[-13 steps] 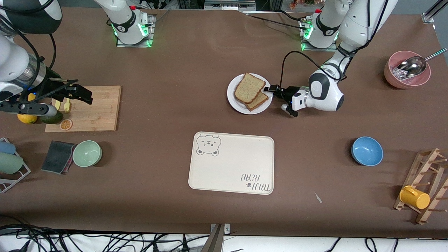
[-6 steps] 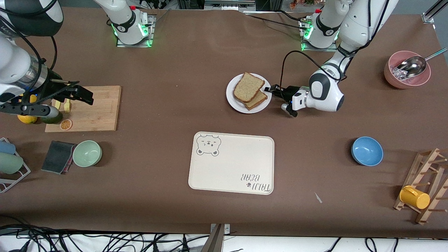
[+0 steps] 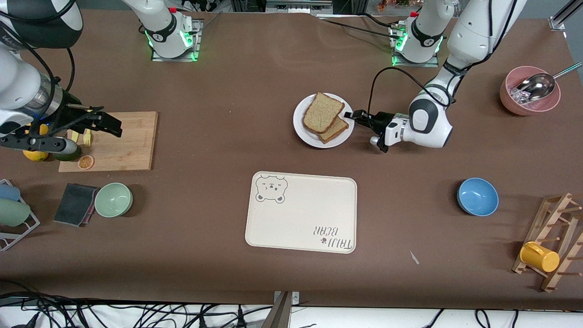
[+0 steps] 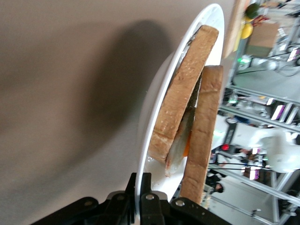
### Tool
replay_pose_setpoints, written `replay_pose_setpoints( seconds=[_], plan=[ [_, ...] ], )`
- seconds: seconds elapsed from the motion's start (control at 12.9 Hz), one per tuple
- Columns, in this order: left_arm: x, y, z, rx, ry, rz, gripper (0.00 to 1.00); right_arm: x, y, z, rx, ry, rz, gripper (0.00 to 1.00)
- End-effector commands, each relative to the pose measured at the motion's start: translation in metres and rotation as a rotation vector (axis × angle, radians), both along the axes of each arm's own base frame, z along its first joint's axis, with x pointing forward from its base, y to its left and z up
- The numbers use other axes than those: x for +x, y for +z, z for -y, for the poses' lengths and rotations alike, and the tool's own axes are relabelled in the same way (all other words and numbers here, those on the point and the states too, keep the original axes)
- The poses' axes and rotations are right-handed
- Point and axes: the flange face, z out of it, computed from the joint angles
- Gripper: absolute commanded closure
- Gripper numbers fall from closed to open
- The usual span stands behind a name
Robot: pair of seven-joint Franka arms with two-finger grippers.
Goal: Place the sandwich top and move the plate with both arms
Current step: 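Slide the plate with the left gripper onto the bear tray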
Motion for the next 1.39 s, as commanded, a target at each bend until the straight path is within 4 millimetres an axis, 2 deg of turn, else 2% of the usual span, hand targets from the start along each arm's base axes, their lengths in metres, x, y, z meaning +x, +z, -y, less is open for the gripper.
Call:
replay_pose_setpoints(
  seconds=[0.0,0.15,0.39,0.62,0.77,1.01,1.08,1.16,1.32],
  plan=[
    [0.026,0.019,0.000,-0.068,0.053,-0.016,1.00,-0.002,0.000,0.000,0.013,0.016,0.007,0.00],
    [0.060,0.035,0.011,-0.048,0.075,-0.025,1.00,-0.002,0.000,-0.001,0.013,0.017,0.007,0.00],
    [0.122,0.050,0.019,-0.029,0.131,-0.037,1.00,-0.002,0.000,-0.001,0.013,0.017,0.007,0.00],
    [0.180,0.057,0.025,-0.030,0.192,-0.045,1.00,-0.002,-0.001,-0.001,0.013,0.017,0.005,0.00],
    [0.217,0.060,0.037,-0.026,0.229,-0.069,1.00,0.000,-0.004,-0.001,0.011,0.017,-0.001,0.00],
    [0.252,0.036,0.046,-0.034,0.267,-0.082,1.00,0.000,-0.004,-0.001,0.010,0.017,-0.001,0.00],
    [0.257,0.029,0.057,-0.035,0.263,-0.069,1.00,0.000,-0.004,0.000,0.009,0.016,-0.001,0.00],
    [0.260,0.015,0.061,-0.035,0.262,-0.071,1.00,0.000,-0.004,0.000,0.009,0.016,-0.001,0.00],
    [0.257,0.001,0.064,-0.024,0.265,-0.068,1.00,0.000,-0.004,-0.001,0.010,0.017,-0.001,0.00]
  ],
)
